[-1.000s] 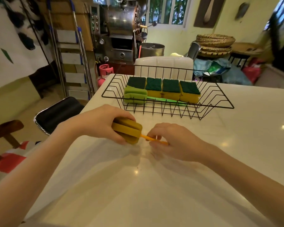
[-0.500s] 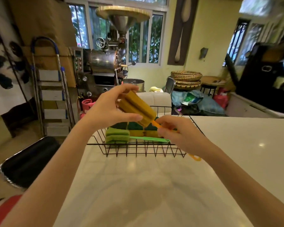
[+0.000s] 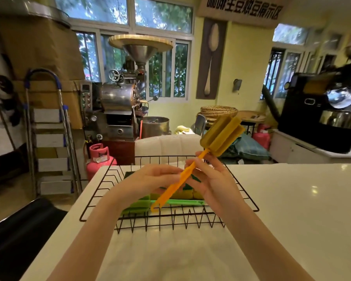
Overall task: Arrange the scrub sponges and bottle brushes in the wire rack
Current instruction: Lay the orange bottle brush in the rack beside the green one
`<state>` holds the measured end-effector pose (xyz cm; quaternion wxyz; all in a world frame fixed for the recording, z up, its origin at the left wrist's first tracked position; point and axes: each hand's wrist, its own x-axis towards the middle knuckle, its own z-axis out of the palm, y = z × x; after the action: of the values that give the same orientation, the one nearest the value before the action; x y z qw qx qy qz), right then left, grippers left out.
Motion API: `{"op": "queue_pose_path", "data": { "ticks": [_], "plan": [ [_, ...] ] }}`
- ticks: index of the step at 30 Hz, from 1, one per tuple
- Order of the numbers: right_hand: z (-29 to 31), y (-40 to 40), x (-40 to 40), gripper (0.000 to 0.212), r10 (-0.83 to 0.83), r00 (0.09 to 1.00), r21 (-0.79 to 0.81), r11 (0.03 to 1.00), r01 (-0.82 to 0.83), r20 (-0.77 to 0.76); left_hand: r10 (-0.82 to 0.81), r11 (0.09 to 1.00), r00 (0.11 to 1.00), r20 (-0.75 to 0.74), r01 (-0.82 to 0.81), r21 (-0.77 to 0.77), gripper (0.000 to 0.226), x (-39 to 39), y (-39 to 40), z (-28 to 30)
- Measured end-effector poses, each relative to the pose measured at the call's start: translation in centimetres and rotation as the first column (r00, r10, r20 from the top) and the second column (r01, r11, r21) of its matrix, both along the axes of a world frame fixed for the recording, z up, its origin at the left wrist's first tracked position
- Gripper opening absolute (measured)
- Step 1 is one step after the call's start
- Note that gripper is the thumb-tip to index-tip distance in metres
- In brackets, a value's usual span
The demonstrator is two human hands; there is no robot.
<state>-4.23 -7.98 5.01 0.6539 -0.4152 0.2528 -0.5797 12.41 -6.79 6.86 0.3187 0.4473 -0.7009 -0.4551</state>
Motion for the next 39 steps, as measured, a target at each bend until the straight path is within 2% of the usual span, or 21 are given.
{"op": "queue_pose_path", "data": {
  "ticks": [2, 4, 6, 8, 9, 11, 12, 13, 14, 17, 18, 19, 21, 22, 23, 25, 28, 31, 34, 38, 39],
  "plan": [
    [-0.4, -0.4, 0.1, 0.013, -0.004, 0.996, 0.029, 1.000, 0.002, 0.087, 0.018, 1.000, 1.000, 0.010, -0.018, 0.015, 0.022, 0.3, -0.3, -0.2],
    [-0.7, -0.9, -0.1, 0.012, -0.030, 0.996, 0.021, 0.999, 0.028, 0.087, 0.023, 1.000, 0.999, 0.030, -0.024, 0.014, 0.025, 0.8, -0.7, -0.5],
    [-1.0, -1.4, -0.3, 0.013, -0.032, 0.999, 0.020, 0.999, 0.032, -0.020, 0.036, 0.999, 0.997, 0.074, -0.035, -0.014, 0.024, 1.2, -1.1, -0.8],
    [-1.0, -1.6, -0.5, 0.014, 0.026, 0.957, 0.044, 0.999, -0.014, -0.288, 0.078, 0.994, 0.984, 0.157, -0.065, -0.086, 0.021, 1.7, -1.5, -1.1],
    [-0.9, -1.5, -0.7, 0.013, 0.075, 0.886, 0.055, 0.997, -0.056, -0.457, 0.107, 0.988, 0.972, 0.211, -0.080, -0.131, 0.021, 1.9, -1.7, -1.3],
    [-0.5, -1.3, -1.3, 0.015, 0.122, 0.653, 0.042, 0.990, -0.138, -0.748, 0.145, 0.979, 0.945, 0.293, -0.093, -0.184, 0.020, 2.5, -2.1, -1.6],
    [-0.2, -1.2, -1.7, 0.019, 0.104, 0.537, 0.019, 0.987, -0.162, -0.837, 0.154, 0.977, 0.935, 0.320, -0.095, -0.192, 0.020, 2.7, -2.4, -1.8],
    [0.1, -1.1, -2.2, 0.023, 0.069, 0.467, -0.015, 0.985, -0.175, -0.882, 0.164, 0.974, 0.923, 0.348, -0.097, -0.203, 0.020, 2.9, -2.6, -2.0],
    [0.4, -1.0, -2.6, 0.023, 0.028, 0.458, -0.061, 0.982, -0.178, -0.889, 0.176, 0.971, 0.907, 0.383, -0.097, -0.217, 0.019, 3.1, -2.8, -2.2],
    [0.9, -1.1, -4.1, 0.019, -0.107, 0.572, -0.229, 0.962, -0.146, -0.813, 0.177, 0.972, 0.872, 0.456, -0.080, -0.223, 0.018, 3.3, -3.1, -2.7],
    [0.7, -1.5, -4.6, 0.023, -0.176, 0.539, -0.288, 0.949, -0.129, -0.824, 0.169, 0.974, 0.869, 0.466, -0.074, -0.215, 0.019, 3.3, -3.1, -2.9],
    [0.4, -2.1, -4.9, 0.029, -0.260, 0.438, -0.343, 0.931, -0.121, -0.861, 0.157, 0.976, 0.863, 0.480, -0.063, -0.206, 0.020, 3.4, -3.2, -3.0],
    [-0.7, -3.3, -5.5, 0.041, -0.366, 0.155, -0.389, 0.906, -0.164, -0.918, 0.127, 0.982, 0.847, 0.516, -0.034, -0.186, 0.021, 3.4, -3.3, -3.4],
    [-1.3, -3.7, -5.7, 0.044, -0.339, 0.075, -0.347, 0.918, -0.189, -0.938, 0.118, 0.983, 0.838, 0.534, -0.023, -0.180, 0.022, 3.4, -3.4, -3.5],
    [-1.9, -4.0, -5.7, 0.046, -0.266, 0.049, -0.270, 0.942, -0.202, -0.963, 0.113, 0.983, 0.826, 0.553, -0.014, -0.181, 0.022, 3.5, -3.5, -3.7],
    [-2.8, -4.4, -5.8, 0.046, -0.128, 0.032, -0.132, 0.964, -0.233, -0.991, 0.108, 0.983, 0.800, 0.590, 0.002, -0.183, 0.022, 3.7, -3.8, -4.2],
    [-3.5, -4.8, -6.0, 0.044, -0.072, -0.019, -0.064, 0.961, -0.271, -0.997, 0.077, 0.987, 0.794, 0.603, 0.025, -0.159, 0.023, 4.0, -4.1, -4.7],
    [-4.0, -5.2, -6.1, 0.032, -0.066, 0.003, -0.064, 0.961, -0.268, -0.998, 0.024, 0.989, 0.808, 0.588, 0.067, -0.132, 0.030, 4.0, -4.1, -4.9],
    [-4.0, -5.2, -6.1, 0.022, -0.082, 0.018, -0.084, 0.961, -0.265, -0.996, 0.024, 0.987, 0.776, 0.630, 0.083, -0.140, 0.031, 3.9, -4.1, -5.0],
    [-4.1, -5.3, -5.9, 0.018, -0.077, -0.005, -0.072, 0.959, -0.273, -0.997, -0.059, 0.997, 0.734, 0.677, 0.076, 0.005, 0.018, 3.3, -4.1, -5.1],
    [-4.2, -5.4, -5.8, 0.016, -0.083, -0.005, -0.078, 0.956, -0.281, -0.997, -0.067, 0.998, 0.723, 0.688, 0.056, 0.037, 0.021, 3.2, -4.1, -5.2]
  ]
}}
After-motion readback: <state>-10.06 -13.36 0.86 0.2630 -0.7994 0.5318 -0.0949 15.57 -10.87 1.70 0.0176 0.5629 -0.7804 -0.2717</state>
